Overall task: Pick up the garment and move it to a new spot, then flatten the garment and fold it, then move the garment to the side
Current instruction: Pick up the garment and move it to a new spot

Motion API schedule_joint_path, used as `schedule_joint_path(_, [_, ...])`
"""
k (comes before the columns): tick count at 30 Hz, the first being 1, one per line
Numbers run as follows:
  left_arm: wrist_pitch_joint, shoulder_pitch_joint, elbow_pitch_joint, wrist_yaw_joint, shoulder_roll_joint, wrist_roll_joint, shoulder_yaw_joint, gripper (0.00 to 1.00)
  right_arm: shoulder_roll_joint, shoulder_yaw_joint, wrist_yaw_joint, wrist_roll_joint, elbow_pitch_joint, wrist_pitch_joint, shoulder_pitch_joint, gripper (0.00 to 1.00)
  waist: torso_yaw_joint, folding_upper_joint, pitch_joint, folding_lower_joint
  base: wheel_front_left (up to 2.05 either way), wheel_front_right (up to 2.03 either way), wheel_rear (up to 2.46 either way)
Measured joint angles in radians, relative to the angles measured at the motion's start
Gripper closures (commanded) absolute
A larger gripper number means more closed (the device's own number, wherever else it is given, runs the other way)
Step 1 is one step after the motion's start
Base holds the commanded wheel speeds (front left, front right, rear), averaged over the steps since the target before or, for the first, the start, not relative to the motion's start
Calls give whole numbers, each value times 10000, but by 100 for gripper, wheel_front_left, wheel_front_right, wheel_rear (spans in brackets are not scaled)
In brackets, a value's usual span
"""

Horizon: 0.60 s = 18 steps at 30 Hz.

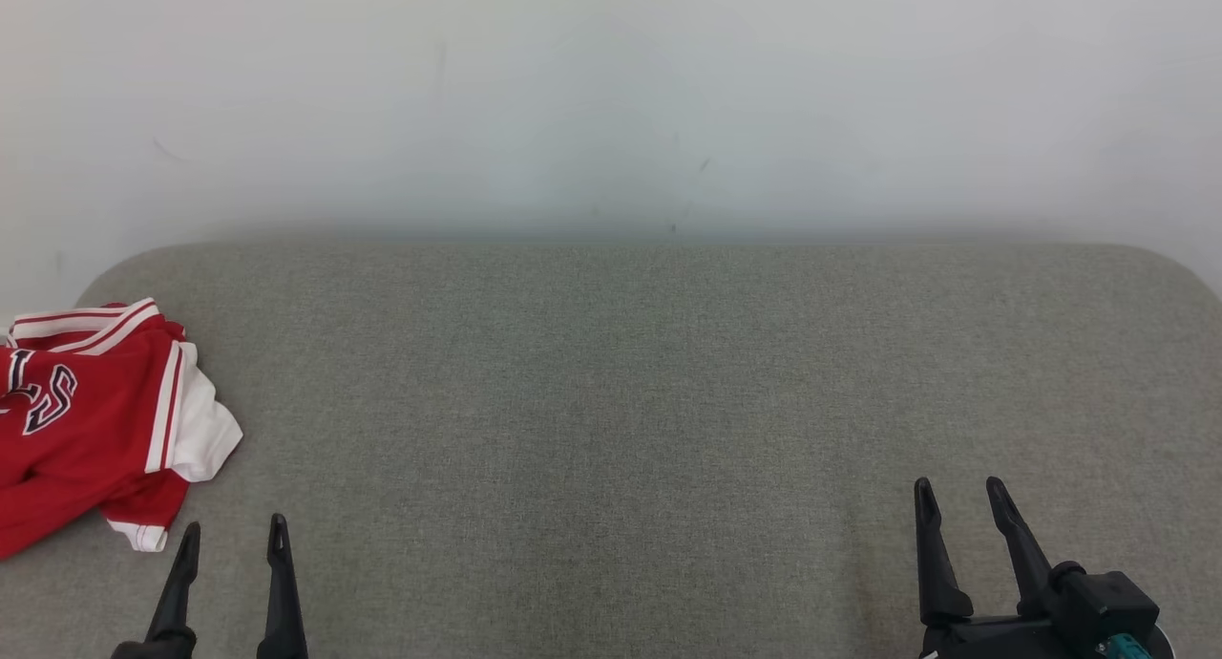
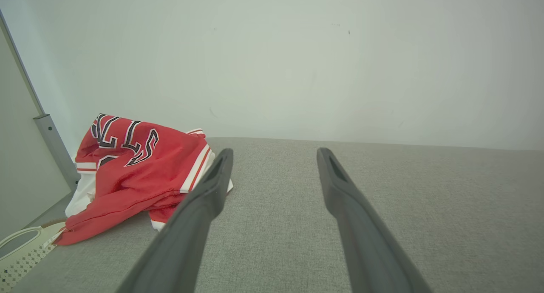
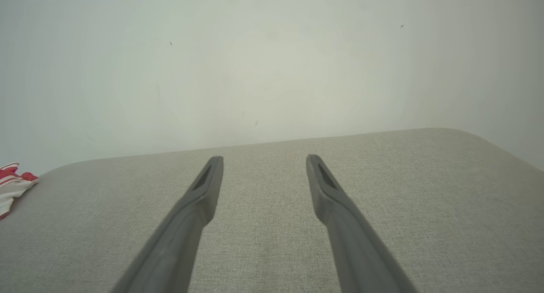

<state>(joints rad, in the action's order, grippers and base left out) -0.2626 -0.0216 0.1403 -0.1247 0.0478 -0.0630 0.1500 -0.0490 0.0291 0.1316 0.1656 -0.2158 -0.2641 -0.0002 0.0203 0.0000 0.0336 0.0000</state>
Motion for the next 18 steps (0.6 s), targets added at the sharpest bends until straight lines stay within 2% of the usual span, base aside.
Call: schedule_joint_path(18, [0,5,-198,2,0,196,-157,0,-2,10,0,0,265,0,3,0,119,0,-104,1,0,0,0])
